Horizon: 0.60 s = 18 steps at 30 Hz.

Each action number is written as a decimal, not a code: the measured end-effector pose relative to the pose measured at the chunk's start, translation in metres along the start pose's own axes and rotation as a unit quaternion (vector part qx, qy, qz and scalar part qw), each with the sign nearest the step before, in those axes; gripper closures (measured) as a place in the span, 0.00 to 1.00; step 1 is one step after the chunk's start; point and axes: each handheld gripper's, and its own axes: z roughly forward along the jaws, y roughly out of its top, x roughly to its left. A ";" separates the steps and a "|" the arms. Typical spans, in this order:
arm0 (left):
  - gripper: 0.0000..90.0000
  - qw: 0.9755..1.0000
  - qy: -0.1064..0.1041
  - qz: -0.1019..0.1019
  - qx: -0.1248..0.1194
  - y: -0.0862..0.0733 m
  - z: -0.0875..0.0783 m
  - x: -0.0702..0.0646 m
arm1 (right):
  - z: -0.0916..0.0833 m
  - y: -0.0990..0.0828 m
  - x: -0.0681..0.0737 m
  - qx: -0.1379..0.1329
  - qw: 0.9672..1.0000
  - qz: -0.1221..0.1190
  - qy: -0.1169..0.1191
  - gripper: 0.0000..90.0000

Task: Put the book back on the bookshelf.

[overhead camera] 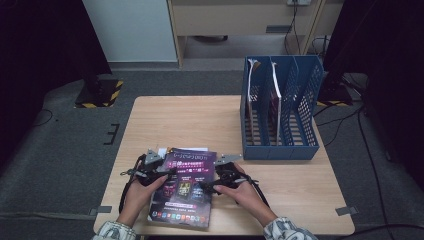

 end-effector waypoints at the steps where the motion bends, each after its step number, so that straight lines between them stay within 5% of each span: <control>1: 0.37 1.000 0.000 0.000 0.000 0.000 0.000 0.000 | 0.000 0.000 0.000 0.000 1.000 -0.001 0.000 0.02; 12: 0.37 1.000 0.001 0.001 -0.001 0.000 0.000 0.000 | 0.003 0.004 -0.006 -0.003 1.000 0.010 0.010 0.03; 18: 0.37 1.000 0.003 0.001 -0.001 0.000 0.000 -0.001 | 0.005 0.005 -0.004 -0.005 1.000 0.009 -0.003 0.03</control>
